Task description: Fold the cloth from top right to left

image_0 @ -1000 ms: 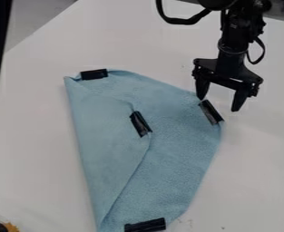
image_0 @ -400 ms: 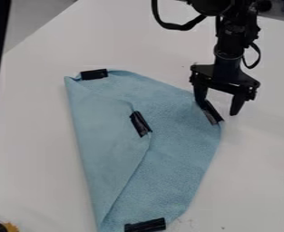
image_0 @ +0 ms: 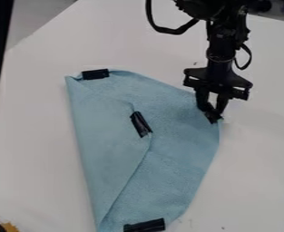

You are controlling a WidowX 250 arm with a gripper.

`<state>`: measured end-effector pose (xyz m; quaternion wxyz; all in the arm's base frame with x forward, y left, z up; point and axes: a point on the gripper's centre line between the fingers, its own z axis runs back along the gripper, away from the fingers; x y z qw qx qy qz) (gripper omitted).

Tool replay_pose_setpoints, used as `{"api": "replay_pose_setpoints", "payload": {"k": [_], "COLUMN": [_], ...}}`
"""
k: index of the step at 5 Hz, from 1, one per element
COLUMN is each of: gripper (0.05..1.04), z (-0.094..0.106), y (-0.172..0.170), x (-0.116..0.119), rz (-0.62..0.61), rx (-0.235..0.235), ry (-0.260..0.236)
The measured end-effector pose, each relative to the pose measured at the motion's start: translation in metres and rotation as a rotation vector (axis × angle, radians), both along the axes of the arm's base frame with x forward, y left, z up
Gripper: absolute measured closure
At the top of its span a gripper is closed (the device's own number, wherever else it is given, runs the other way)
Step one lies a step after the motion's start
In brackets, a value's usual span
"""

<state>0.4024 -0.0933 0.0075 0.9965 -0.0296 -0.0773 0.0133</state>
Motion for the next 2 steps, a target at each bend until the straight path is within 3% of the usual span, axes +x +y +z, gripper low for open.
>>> {"api": "replay_pose_setpoints", "payload": {"k": [1, 2], "gripper": [0.882, 0.99], "z": [-0.0008, 0.0001], "y": [-0.0004, 0.0011], "x": [0.0008, 0.0035], "rz": [-0.003, -0.009], "rx": [-0.008, 0.002], "ry": [0.001, -0.001]}}
